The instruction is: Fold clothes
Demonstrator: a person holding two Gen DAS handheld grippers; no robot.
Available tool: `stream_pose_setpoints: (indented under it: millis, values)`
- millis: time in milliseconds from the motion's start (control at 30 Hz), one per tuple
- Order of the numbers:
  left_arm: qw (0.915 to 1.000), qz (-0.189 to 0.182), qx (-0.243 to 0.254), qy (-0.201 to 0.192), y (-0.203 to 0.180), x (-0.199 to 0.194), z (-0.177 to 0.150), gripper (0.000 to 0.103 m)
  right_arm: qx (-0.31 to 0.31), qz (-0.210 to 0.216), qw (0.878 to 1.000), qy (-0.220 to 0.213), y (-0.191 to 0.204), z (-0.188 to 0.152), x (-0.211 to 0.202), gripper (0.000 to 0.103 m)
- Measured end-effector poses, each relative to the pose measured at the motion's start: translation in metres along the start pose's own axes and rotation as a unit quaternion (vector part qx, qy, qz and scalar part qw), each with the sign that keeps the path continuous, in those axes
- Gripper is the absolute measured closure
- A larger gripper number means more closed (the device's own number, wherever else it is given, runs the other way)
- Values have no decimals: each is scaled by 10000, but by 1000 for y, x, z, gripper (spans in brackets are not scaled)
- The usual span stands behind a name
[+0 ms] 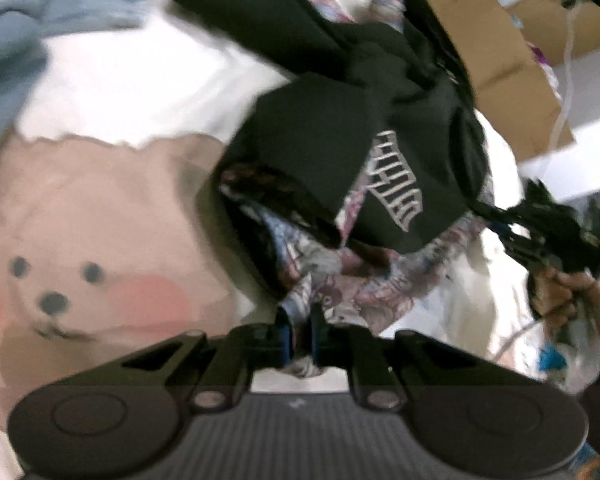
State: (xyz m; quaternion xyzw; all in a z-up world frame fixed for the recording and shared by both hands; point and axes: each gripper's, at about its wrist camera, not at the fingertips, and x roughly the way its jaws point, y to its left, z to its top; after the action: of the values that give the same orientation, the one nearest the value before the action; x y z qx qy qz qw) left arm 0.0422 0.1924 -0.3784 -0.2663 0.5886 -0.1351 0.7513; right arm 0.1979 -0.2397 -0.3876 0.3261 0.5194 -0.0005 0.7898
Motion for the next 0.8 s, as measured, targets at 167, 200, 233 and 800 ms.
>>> stream_pose_setpoints:
  millis: [167, 200, 233, 800]
  values:
    - [9953, -175, 829, 466, -31, 13, -7, 86, -138, -478, 9988, -33, -21, 14, -29, 96]
    - [9955, -157, 811, 471, -31, 13, -5, 84, -157, -561, 9983, -53, -25, 17, -34, 96]
    - [9960, -122, 785, 412, -29, 11, -2, 81, -172, -646, 9977, -77, -28, 21, -38, 96]
    - [9811, 1052, 674, -1479, 14, -31, 119, 28, -793, -1524, 9851, -123, -65, 88, -68, 96]
